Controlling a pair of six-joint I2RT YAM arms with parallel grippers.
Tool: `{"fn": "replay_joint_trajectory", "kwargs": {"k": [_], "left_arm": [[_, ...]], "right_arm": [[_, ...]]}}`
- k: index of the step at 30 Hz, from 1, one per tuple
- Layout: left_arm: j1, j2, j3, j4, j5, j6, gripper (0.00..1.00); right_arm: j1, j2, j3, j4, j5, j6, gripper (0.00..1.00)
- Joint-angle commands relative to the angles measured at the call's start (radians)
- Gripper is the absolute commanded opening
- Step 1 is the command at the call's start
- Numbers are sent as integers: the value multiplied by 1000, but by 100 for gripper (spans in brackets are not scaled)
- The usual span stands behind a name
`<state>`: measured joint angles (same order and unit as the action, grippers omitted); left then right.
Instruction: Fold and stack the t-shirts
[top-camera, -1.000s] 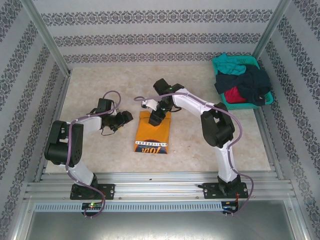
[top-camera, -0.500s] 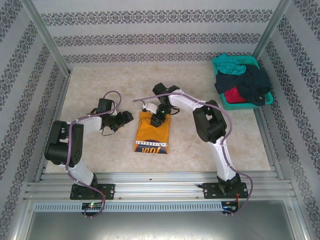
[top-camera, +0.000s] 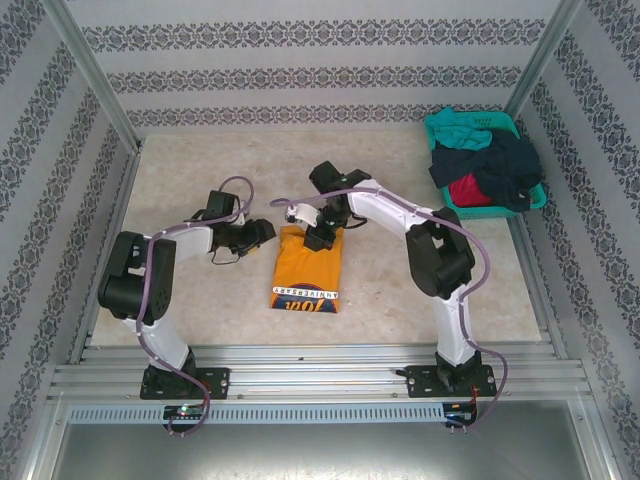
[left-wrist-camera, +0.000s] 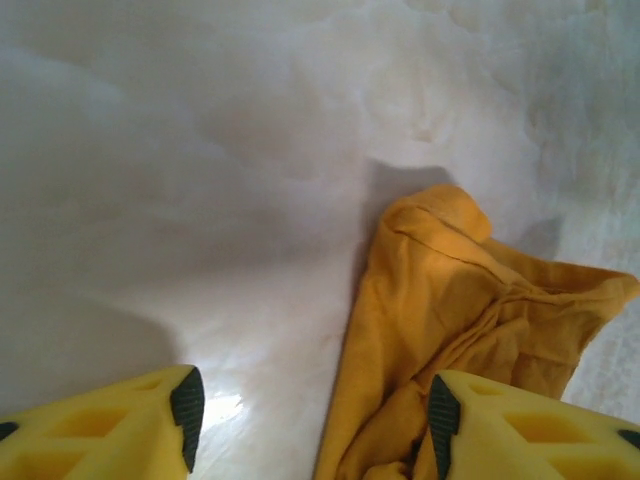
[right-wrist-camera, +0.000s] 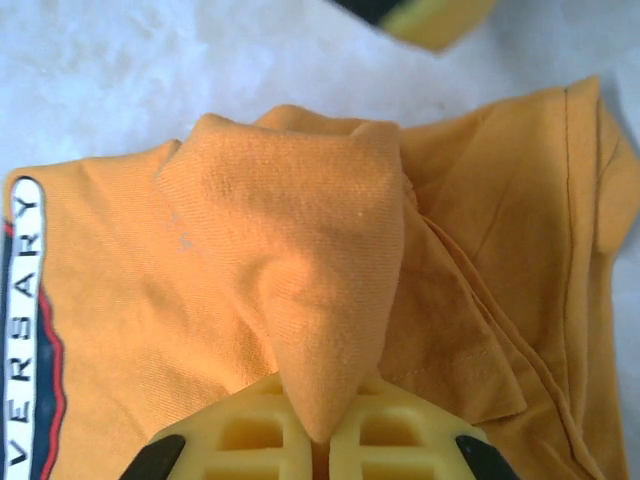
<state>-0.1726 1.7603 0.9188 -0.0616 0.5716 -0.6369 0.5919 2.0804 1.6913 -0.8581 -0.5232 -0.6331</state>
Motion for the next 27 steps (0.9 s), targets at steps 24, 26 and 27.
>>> {"fn": "replay_joint_trajectory", "kwargs": {"k": [24,26,27], "left_arm": [[-88,155,-31,56,120,-15,2],[-88,152,-42,47,117,0,0],[-87,152,-44,35,116,16,0]], "right_arm": [[-16,-93,-66,59,-93,0,0],[-24,-105,-81,84,-84,8,0],[-28,-110,-85,97,-79,13,0]]}}
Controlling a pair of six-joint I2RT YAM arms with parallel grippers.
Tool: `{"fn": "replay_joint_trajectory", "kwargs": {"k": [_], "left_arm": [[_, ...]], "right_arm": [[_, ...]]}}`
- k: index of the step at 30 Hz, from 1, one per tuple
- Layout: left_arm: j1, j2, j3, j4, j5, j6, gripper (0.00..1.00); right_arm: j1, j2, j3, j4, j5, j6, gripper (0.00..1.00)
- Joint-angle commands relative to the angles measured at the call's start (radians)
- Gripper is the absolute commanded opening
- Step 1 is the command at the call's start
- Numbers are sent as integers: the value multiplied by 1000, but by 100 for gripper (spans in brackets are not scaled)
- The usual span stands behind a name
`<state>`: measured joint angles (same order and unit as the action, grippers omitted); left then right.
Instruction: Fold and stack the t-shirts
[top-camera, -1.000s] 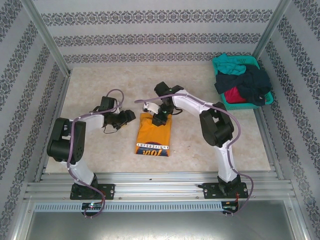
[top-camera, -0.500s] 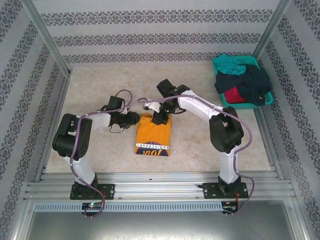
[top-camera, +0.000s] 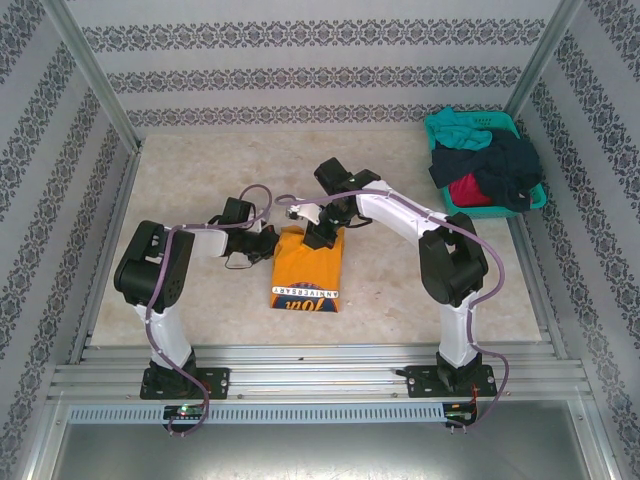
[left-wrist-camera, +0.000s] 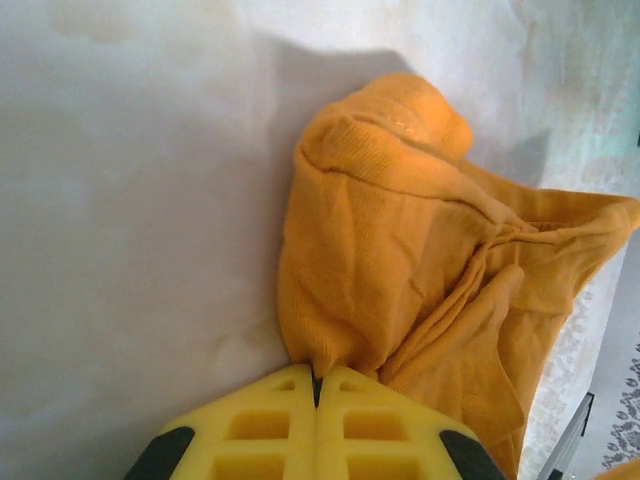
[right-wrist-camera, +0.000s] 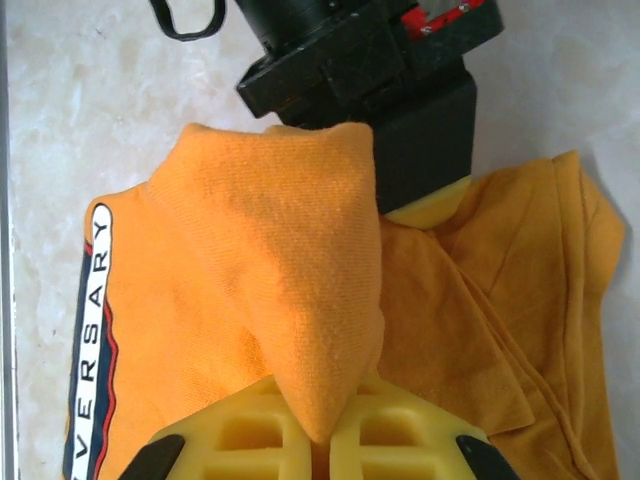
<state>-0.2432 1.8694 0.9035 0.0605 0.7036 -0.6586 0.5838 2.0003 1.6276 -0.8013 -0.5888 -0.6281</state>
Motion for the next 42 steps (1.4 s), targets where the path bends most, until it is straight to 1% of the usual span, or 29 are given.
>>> {"fn": "replay_joint_trajectory", "kwargs": {"k": [1,7,11,15,22,27,29,32,38,42], "left_arm": [[-17,44,-26,-104,-20,53,0],[-17,76,11,-212,-35,139,0],[-17,101,33,-252,-30,165,0],[-16,114,42,-268,-17,191,0],[-16,111,40,-269,-22,203,0],[-16,102,47,-276,-37,201,0],[-16,96,52,-282,-48,205,0],[-16,85,53,-285,-57,211,0],[-15,79,59,-283,-67,215,0],[-15,79,54,-274,-65,211,0]], "right_arm": [[-25,-35,-22,50,-13,11,0],[-50,-37,30,63,-23,22,0],[-62,-29,65,64,-32,30,0],[-68,-5,116,47,-25,26,0],[-85,88,215,19,-8,13,0],[-88,153,269,-50,12,-20,0],[-88,150,263,-63,4,-25,0],[-83,106,215,-42,-4,-12,0],[-69,12,135,-98,-35,-3,0],[-62,-35,72,-114,-28,2,0]]}}
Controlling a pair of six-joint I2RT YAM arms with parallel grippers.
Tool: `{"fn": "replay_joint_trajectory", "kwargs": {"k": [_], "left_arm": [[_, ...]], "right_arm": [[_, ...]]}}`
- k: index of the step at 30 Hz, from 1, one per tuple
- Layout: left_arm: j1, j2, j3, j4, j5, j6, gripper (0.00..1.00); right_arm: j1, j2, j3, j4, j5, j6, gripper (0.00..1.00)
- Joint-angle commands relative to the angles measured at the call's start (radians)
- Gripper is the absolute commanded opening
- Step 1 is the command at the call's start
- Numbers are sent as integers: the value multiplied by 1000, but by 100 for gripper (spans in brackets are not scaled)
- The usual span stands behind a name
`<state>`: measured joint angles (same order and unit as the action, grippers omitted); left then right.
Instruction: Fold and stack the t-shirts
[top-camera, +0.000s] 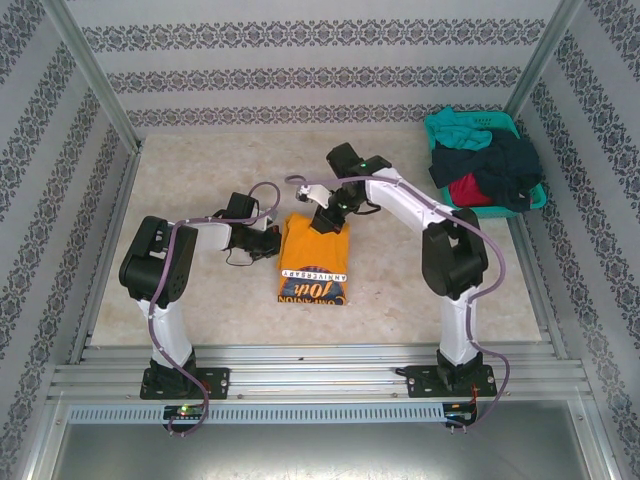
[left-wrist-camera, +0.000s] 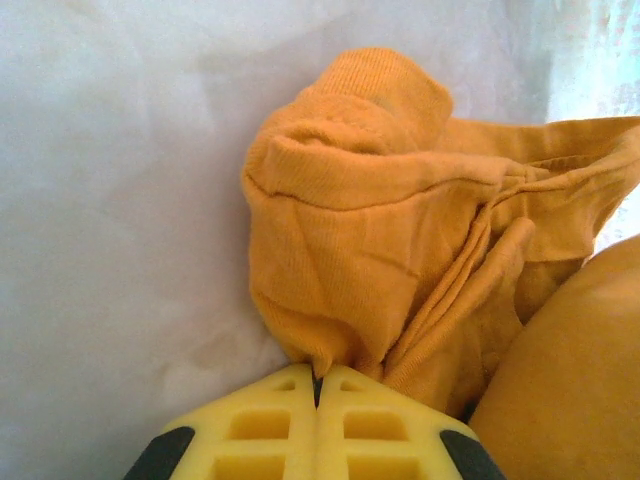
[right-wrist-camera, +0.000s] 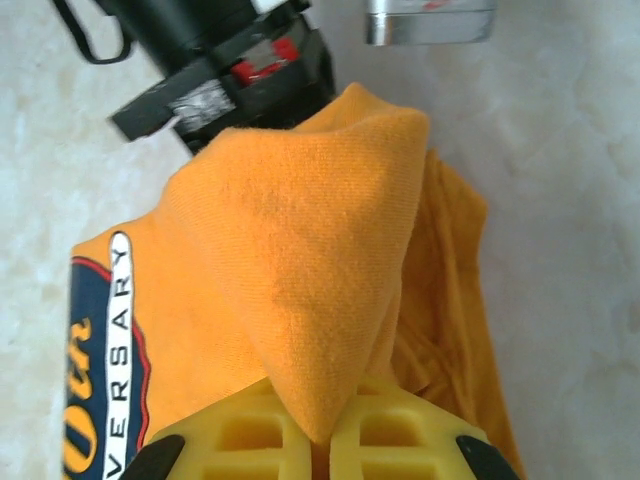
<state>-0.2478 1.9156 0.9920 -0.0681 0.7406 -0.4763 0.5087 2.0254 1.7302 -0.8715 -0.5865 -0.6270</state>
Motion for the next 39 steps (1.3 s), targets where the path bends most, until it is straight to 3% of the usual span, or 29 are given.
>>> {"fn": "replay_joint_trajectory", "kwargs": {"k": [1,14,21,23,28,32,36,39], "left_arm": [[-11,33,-35,-145,-101,30,0],[-11,-7,-69,-144,-110,28,0],[-11,-10,-70,-142,-106,19,0],[-11,-12,-70,-144,-108,15,0],[-11,-44,-93,-132,-137,-7,15],[-10,-106,-129,-126,-179,-27,31],[-6,-190,-170,-132,-228,-48,46],[1,-252,-199,-148,-259,-64,51]], "right_arm": [[13,-66,-38,-46,-28,2,0],[-22,87,64,23,67,42,0],[-25,172,119,61,107,77,12],[-23,176,114,85,122,91,22],[-24,102,26,205,155,156,69],[-34,-38,-136,371,160,269,83],[-47,-175,-306,518,175,419,87],[-54,-249,-411,599,191,545,89]]}}
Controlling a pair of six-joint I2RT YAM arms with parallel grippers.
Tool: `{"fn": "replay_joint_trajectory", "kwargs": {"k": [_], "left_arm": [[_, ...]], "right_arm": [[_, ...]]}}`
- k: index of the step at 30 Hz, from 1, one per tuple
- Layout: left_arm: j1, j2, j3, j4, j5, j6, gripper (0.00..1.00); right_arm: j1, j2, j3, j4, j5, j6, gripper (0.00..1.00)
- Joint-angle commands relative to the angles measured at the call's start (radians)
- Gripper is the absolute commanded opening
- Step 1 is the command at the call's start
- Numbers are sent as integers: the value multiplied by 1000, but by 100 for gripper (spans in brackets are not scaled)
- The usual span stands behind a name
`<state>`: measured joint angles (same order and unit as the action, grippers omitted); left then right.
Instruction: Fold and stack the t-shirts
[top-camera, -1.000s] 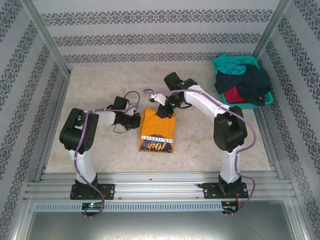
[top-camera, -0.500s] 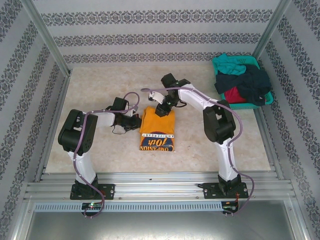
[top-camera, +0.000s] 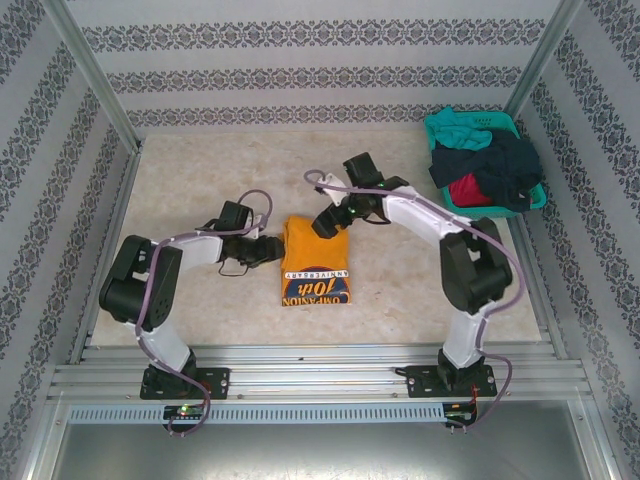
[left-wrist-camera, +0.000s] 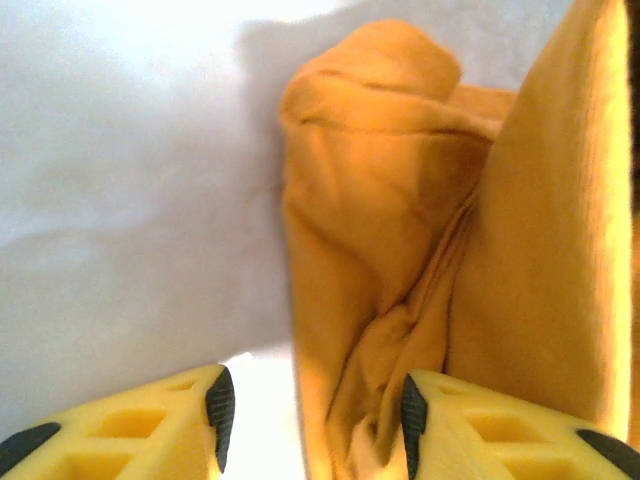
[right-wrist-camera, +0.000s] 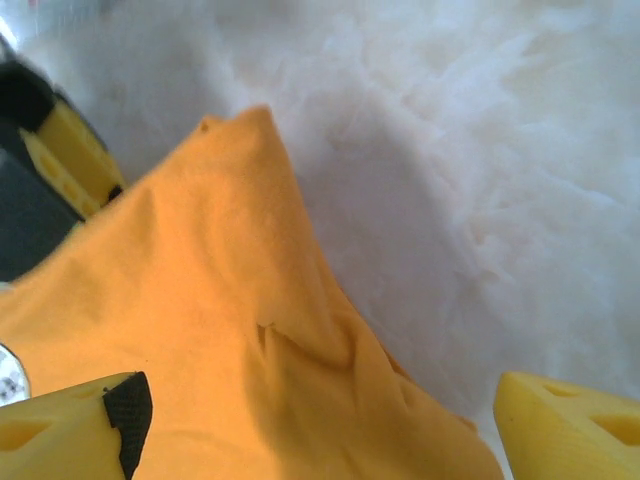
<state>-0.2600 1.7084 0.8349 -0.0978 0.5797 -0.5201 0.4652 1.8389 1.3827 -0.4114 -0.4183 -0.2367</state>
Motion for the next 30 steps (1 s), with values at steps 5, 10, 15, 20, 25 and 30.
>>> {"fn": "replay_joint_trajectory", "kwargs": {"k": [5,10,15,20,25,30], "left_arm": [[19,-170,-88,-155,-166,-41,57],[18,-272,-116,-80,-131,-141,73],[-35,-240,-88,50,-72,-274,73],[-97,-114,-46,116,-10,-348,59],[-119,-39,-6,145,34,-368,39],[-128,31,-12,288,91,-436,35]], "right_arm": [[-19,-115,-146,133,76,359,91],[-55,-97,-162,10,65,603,94],[-70,-49,-164,-43,-49,699,83],[-68,30,-148,-35,-127,806,67],[-63,69,-154,44,-176,916,54],[-49,106,-141,87,-225,981,51]]}}
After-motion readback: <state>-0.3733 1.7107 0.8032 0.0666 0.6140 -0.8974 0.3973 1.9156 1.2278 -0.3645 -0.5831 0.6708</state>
